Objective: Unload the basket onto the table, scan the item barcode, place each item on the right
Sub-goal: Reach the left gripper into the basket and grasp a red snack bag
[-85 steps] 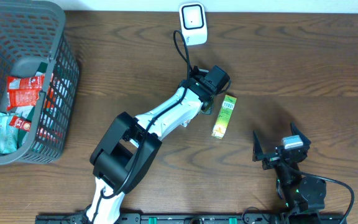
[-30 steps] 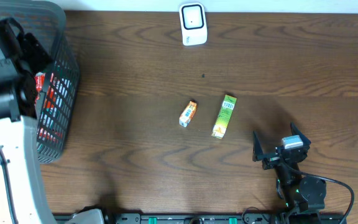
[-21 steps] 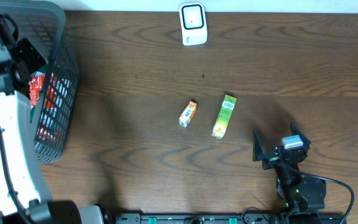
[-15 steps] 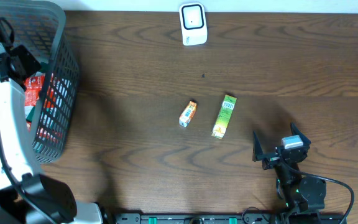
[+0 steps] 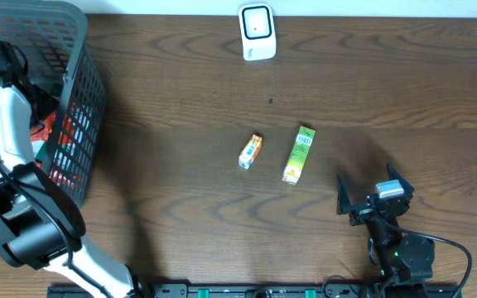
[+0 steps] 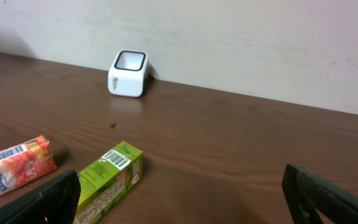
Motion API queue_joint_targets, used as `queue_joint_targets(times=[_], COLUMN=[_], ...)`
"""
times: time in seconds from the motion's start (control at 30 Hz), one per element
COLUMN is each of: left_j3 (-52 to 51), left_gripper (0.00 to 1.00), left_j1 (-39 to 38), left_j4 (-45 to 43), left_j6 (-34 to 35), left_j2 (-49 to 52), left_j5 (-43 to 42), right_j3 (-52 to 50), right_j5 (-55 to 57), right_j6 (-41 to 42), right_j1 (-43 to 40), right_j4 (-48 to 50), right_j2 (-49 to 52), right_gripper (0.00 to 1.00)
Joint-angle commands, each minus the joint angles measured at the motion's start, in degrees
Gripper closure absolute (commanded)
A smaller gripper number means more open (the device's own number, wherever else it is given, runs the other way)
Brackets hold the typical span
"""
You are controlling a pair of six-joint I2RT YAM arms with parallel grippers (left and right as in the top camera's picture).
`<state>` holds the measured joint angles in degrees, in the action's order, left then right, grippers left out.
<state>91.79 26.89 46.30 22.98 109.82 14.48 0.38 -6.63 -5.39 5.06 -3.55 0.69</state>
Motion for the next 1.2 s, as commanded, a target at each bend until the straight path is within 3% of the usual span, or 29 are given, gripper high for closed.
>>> queue_joint_targets(times=[0.0, 0.2, 0.37, 0.93, 1.17], left_j3=[1.1, 1.0, -0.3, -6.3, -10.8], left_gripper=[0.12, 0.12, 0.12, 0.13, 0.27], left_j1=[2.6, 6.4, 7.4, 7.3, 7.2], left_j4=[-0.9, -1.6, -2.4, -11.2, -17.3], left_j6=[5.2, 13.0, 16.2, 16.3, 16.3], left_j2=[1.6, 3.9, 5.1, 6.6, 6.6], left_j5=[-5.6, -15.5, -15.6, -19.5, -19.6], right_j3=[-0.1, -0.1, -0.1, -0.1, -0.1], right_j5=[-0.1, -0.1, -0.1, -0.1, -0.1], right_j6=[0.6, 0.6, 0.6, 0.6, 0.6], right_j1=[0.3, 0.3, 0.3, 0.3, 0.3], right_j4=[-0.2, -0.2, -0.2, -0.2, -0.2], right_j2=[-0.3, -0.3, -0.3, -0.3, -0.3], right_gripper=[0.01, 0.01, 0.01, 0.01, 0.01])
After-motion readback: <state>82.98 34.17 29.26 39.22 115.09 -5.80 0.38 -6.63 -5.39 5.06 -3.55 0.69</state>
